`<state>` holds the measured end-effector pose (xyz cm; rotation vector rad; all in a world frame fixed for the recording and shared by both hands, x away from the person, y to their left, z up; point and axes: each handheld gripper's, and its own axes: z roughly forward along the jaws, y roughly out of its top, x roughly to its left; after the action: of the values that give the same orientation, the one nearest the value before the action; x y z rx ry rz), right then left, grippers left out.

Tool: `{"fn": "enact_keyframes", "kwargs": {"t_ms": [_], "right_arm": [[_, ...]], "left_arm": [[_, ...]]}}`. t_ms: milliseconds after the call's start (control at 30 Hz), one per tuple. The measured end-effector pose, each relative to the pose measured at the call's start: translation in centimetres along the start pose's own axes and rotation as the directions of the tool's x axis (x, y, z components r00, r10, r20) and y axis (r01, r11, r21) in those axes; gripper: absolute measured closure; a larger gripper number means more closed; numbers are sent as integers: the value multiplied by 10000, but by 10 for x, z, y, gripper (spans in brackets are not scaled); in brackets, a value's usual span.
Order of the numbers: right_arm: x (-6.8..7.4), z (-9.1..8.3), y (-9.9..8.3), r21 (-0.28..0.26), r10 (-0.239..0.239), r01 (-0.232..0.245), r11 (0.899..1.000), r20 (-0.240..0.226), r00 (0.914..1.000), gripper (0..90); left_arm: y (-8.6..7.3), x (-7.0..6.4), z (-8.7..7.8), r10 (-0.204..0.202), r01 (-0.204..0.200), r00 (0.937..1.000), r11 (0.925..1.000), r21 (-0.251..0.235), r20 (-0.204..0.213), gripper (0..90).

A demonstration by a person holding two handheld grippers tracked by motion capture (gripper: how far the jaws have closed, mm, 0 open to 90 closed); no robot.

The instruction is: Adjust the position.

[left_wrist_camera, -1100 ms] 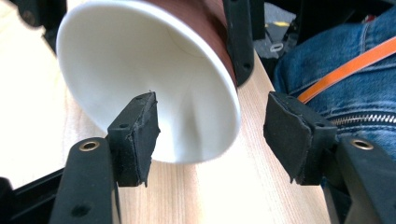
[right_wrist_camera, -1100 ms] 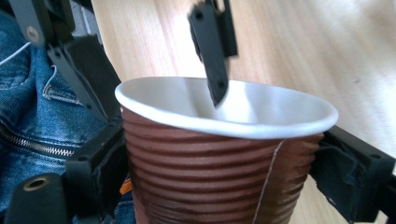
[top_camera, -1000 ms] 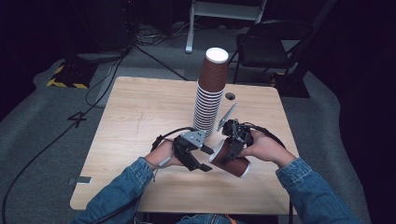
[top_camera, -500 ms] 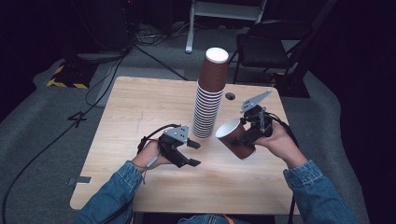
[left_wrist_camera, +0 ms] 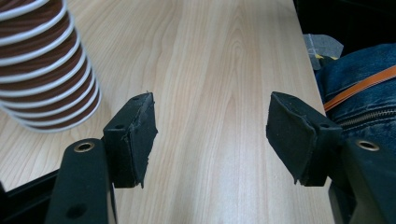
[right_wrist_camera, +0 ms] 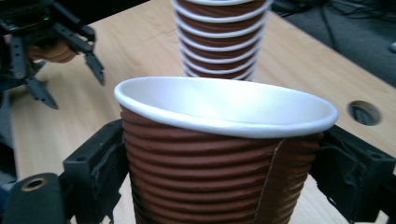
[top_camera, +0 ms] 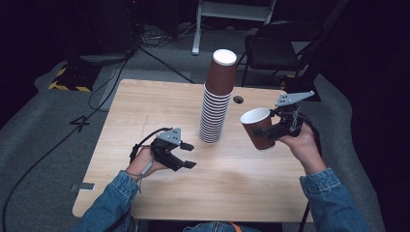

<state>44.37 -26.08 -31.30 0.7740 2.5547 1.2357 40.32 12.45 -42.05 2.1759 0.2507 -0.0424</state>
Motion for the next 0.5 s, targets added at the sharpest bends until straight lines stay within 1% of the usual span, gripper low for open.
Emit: {"fn": "enact_keyframes", "kwargs": {"t_ms": [67, 100, 133, 233, 300, 400, 467, 500], "right_arm": [[-3, -2, -3, -256, 22, -14, 9997, 298, 9996, 129], [-3, -2, -3, -256, 22, -14, 9997, 298, 9996, 129], [-6, -3, -4, -365, 137, -123, 9993, 370, 9992, 129], [-13, -6, -10, -705, 367, -301, 9971, 943, 9949, 127], [-18, -7, -14, -1014, 594, -454, 9938, 1395, 9884, 126], [-26, -9, -21, -1435, 1008, -746, 9868, 1853, 9775, 125], [-30, -9, -26, -1807, 1142, -752, 9807, 2165, 9696, 126], [-33, -9, -28, -1858, 1225, -795, 9794, 2332, 9647, 126]], "left_arm": [[-3, 2, -2, -96, 96, 9999, 10000, 6, -95, 333], [-3, 2, -2, -96, 96, 9999, 10000, 6, -95, 333], [-5, 3, -2, -192, 192, 9997, 9998, 21, -134, 333], [-10, 7, -4, -406, 408, 9986, 9992, 56, -325, 333], [-12, 9, -5, -583, 585, 9975, 9983, 32, -407, 333], [-15, 12, -7, -709, 711, 9962, 9975, 26, -498, 332], [-16, 14, -7, -771, 775, 9955, 9970, 43, -556, 332], [-17, 14, -7, -766, 770, 9955, 9970, 53, -551, 332]]}}
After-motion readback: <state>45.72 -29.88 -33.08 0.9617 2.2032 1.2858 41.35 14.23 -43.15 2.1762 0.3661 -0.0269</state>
